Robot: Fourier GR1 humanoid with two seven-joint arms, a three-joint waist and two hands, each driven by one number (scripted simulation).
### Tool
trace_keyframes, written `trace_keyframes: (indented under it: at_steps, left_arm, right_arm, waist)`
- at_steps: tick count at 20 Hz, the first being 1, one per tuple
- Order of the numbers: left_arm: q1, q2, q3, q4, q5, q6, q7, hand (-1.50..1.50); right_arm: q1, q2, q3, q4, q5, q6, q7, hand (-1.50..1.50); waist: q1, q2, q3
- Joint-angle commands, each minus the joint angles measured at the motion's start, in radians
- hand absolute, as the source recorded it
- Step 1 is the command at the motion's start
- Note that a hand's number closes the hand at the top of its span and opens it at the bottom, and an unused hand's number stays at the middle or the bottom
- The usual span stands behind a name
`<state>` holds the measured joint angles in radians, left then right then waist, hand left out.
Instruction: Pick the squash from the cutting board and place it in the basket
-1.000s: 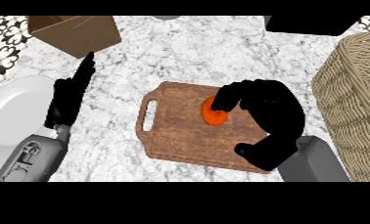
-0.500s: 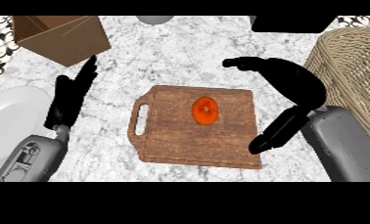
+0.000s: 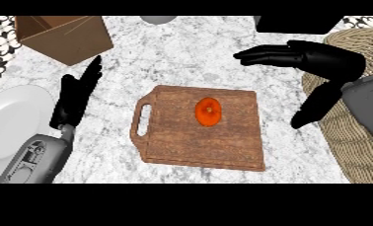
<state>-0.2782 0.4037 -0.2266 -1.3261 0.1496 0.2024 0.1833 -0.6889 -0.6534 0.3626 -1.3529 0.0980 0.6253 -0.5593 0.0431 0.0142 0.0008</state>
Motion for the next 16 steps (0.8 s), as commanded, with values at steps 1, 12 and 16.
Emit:
trace_keyframes:
  at_steps: [1, 12, 16]
  left_arm:
    - [0.006, 0.012, 0.024, 0.031, 0.008, -0.03, -0.04, 0.0]
    - [0.02, -0.027, 0.027, 0.019, -0.034, -0.007, -0.008, 0.0]
    - [0.02, -0.021, 0.042, -0.037, -0.027, -0.02, 0.041, 0.0]
  right_arm:
    - [-0.116, -0.031, 0.064, 0.117, 0.062, 0.16, -0.149, -1.5]
    - [-0.077, 0.021, 0.167, 0.298, 0.139, -0.018, -0.311, -1.5]
    - [-0.154, 0.102, 0.155, 0.445, 0.162, -0.085, -0.323, -1.5]
  waist:
    - [0.008, 0.001, -0.001]
    - [-0.024, -0.008, 0.0]
    - [-0.016, -0.008, 0.0]
